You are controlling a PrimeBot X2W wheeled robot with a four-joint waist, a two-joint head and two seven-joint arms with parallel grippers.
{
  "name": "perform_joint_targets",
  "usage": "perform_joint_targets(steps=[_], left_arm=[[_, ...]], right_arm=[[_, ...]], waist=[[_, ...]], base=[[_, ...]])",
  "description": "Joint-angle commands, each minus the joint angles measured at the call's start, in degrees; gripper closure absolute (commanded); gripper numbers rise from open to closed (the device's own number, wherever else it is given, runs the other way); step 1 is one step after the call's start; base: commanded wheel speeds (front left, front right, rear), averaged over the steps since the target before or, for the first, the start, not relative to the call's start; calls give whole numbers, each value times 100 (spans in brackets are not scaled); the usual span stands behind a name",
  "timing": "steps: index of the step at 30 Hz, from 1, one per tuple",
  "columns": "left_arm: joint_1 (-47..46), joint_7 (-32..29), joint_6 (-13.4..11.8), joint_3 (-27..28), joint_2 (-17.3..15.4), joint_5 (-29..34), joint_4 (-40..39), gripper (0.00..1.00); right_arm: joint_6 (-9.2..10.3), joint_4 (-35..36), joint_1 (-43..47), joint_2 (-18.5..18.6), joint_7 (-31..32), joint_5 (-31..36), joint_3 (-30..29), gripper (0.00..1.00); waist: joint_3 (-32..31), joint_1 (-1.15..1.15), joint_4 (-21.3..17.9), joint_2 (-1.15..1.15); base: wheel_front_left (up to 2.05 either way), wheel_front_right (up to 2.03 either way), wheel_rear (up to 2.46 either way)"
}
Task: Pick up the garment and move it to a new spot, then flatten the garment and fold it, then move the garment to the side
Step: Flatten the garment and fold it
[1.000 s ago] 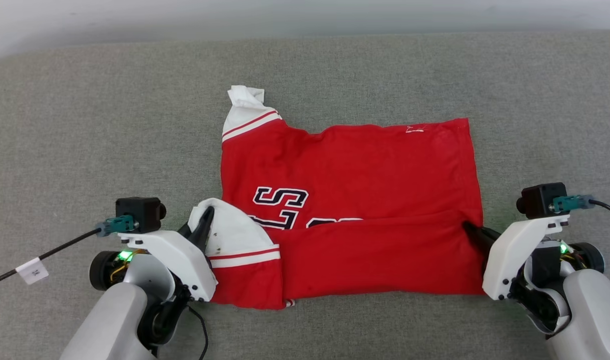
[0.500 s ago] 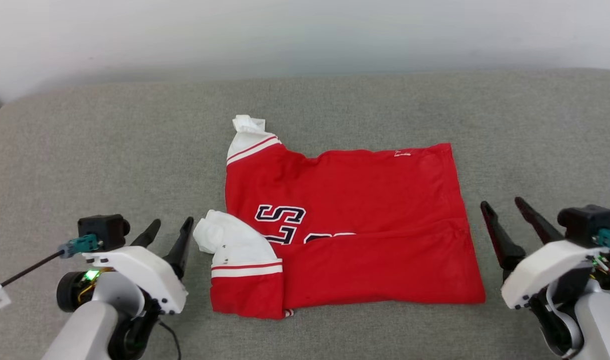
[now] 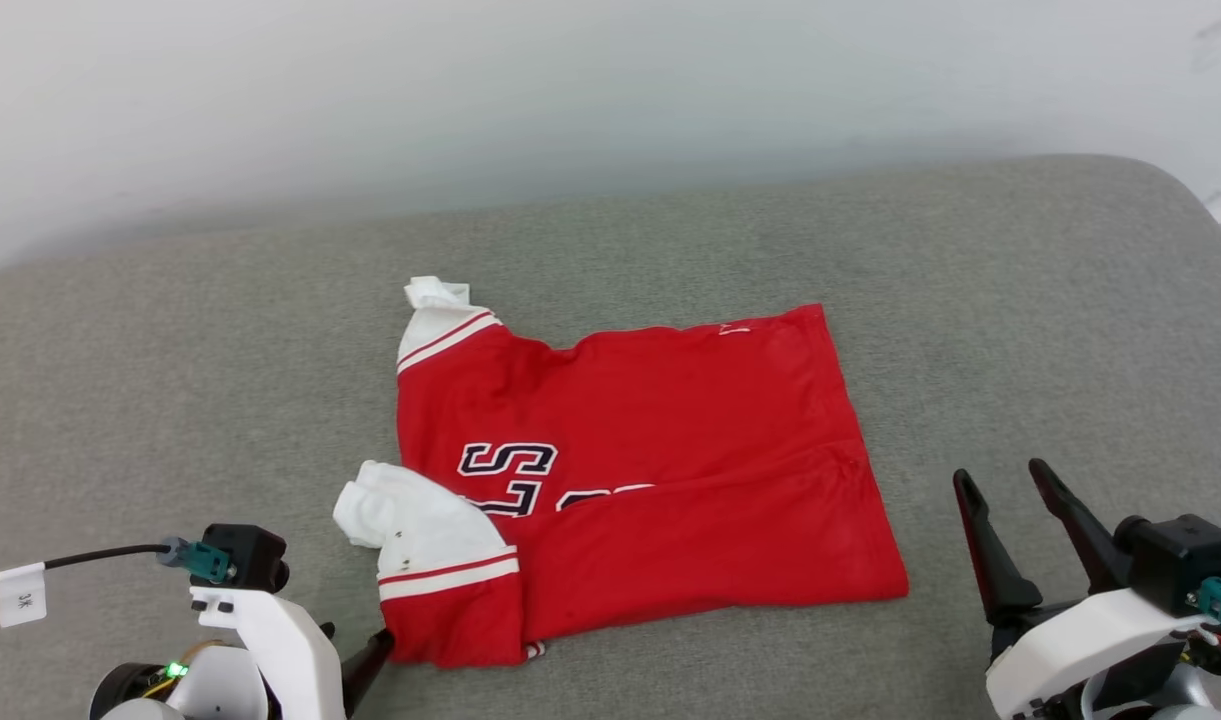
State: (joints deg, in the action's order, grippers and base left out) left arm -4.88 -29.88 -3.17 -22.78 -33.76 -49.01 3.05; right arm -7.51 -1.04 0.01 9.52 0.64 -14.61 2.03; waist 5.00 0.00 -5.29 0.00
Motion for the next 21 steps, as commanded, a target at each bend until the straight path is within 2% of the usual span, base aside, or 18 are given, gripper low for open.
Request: perform_joint_targets(steps=[1,6,15,16,17,18,19,21], left_arm=[[85,-132,-62,-34,-30,-47,-83,0],[13,-296,-104,-129,-19,-35,-55,0],[-420,-625,123,-412,200,-101,364,0],[-426,-687,150,-466,234,-123,437,25],[-429,-739,169,-503,294,-167,501,60],[-431,-773,182,-536,352,-190,561,83],[-427,-805,194,-567,387,-213,611,100],[-399,-811,218,-584,450,-272,674,100]], right_arm=[[5,220,137,-99,71,85,6,0],[4,490,282,-241,185,123,27,0],[4,810,337,-341,355,54,-44,0],[4,829,329,-344,374,49,-51,0],[4,851,318,-328,392,47,-66,0],[4,866,311,-299,420,55,-91,0],[4,890,303,-277,446,53,-121,0],[4,939,278,-240,520,38,-186,0]], waist=[[7,0,-140,0],[82,0,-264,0],[402,0,-378,0],[437,0,-385,0],[465,0,-386,0],[487,0,-384,0],[511,0,-379,0],[544,0,-359,0]], base=[[0,0,0],[0,0,0],[0,0,0],[0,0,0],[0,0,0],[0,0,0],[0,0,0],[0,0,0]])
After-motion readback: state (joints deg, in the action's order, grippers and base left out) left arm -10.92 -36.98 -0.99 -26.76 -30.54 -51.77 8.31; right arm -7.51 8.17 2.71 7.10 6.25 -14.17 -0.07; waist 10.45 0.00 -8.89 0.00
